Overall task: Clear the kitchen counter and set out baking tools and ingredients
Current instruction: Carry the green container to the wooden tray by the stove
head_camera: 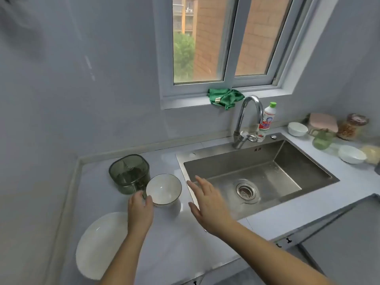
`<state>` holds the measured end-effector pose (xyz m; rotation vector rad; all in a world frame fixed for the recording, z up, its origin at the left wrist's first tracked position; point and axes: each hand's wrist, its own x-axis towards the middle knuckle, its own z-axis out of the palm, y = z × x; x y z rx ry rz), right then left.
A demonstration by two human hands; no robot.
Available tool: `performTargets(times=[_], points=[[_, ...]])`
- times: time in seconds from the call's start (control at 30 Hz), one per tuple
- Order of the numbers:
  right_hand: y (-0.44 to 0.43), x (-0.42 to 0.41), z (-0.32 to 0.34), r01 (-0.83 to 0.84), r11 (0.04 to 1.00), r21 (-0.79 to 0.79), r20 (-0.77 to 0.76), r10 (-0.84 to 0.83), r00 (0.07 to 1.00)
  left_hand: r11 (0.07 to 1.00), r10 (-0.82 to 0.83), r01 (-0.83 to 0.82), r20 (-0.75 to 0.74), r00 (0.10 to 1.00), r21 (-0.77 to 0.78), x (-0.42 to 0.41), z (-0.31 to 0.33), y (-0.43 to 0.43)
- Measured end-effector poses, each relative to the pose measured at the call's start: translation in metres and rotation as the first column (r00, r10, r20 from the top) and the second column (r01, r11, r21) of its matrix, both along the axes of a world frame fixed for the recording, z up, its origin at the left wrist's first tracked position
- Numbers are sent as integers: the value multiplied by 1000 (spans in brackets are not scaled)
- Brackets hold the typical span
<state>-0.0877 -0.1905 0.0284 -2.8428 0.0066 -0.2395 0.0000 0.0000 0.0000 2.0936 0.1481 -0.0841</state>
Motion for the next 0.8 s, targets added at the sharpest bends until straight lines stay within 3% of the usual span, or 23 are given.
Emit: performTargets(times=[0.1,0.27,0.4,0.53,0.67,0.8], points=[[-1,28,-1,40,999,23,2,-40,999,995,62,-66,-61,996,-70,38,-5,0],[2,70,-13,64,998,14,-31,-64,997,971,106,-177,-370,923,-163,95,-23,3],[11,91,-22,77,996,53,-72,-73,995,890,108,-321,-534,839,-325,124,-46,4],[16,100,-28,77,995,66,-96,-71,993,837,101,-369,-549,830,-404,134,-55,7],[22,111,-30,89,992,92,-135,-76,988,820,182,-403,-481,857,-407,139,-54,20],[27,121,-30,109,975,195,-143,-81,986,736,318,-518,-454,832,-435,146,-40,42]])
